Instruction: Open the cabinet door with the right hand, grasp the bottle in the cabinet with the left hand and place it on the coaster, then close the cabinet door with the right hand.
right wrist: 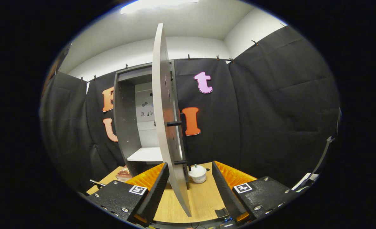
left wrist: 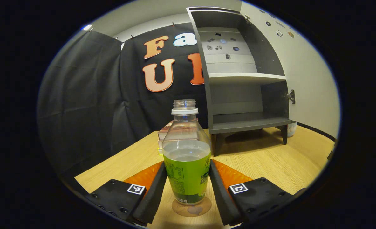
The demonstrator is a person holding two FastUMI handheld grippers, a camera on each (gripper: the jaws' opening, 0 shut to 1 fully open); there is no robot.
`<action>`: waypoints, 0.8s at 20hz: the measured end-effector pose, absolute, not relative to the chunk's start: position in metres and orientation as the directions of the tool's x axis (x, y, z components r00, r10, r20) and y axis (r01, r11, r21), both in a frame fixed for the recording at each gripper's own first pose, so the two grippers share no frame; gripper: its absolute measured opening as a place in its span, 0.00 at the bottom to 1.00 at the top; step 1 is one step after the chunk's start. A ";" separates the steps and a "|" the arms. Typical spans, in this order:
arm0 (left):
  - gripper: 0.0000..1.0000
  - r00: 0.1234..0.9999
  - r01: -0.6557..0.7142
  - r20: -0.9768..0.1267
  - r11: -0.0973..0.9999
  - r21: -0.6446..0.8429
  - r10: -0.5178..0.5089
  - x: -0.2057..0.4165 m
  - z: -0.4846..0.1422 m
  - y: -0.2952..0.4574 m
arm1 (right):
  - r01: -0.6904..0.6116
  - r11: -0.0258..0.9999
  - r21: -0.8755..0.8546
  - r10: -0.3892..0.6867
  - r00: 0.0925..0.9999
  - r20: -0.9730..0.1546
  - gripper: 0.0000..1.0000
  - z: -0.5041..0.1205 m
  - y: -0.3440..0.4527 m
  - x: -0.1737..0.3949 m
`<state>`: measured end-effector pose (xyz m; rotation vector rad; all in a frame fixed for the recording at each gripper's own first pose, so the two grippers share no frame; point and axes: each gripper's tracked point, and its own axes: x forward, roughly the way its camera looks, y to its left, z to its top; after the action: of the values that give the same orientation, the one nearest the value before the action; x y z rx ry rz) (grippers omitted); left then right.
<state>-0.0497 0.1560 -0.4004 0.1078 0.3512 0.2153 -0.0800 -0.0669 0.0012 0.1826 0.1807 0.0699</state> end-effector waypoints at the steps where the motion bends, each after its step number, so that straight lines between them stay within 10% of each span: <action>1: 0.82 0.914 -0.188 -0.342 0.975 0.120 0.218 -0.051 -0.405 0.154 | -0.052 0.980 0.194 0.086 0.982 -0.170 0.84 0.002 -0.066 -0.080; 16: 0.87 0.891 -0.208 -0.370 0.961 0.180 0.262 -0.061 -0.410 0.161 | -0.098 0.973 0.208 0.130 0.980 -0.149 0.84 0.013 -0.053 -0.086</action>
<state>-0.0610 0.1607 -0.4103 0.1369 0.4028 0.2452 -0.0861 -0.0525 0.0133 0.2014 0.1628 0.1156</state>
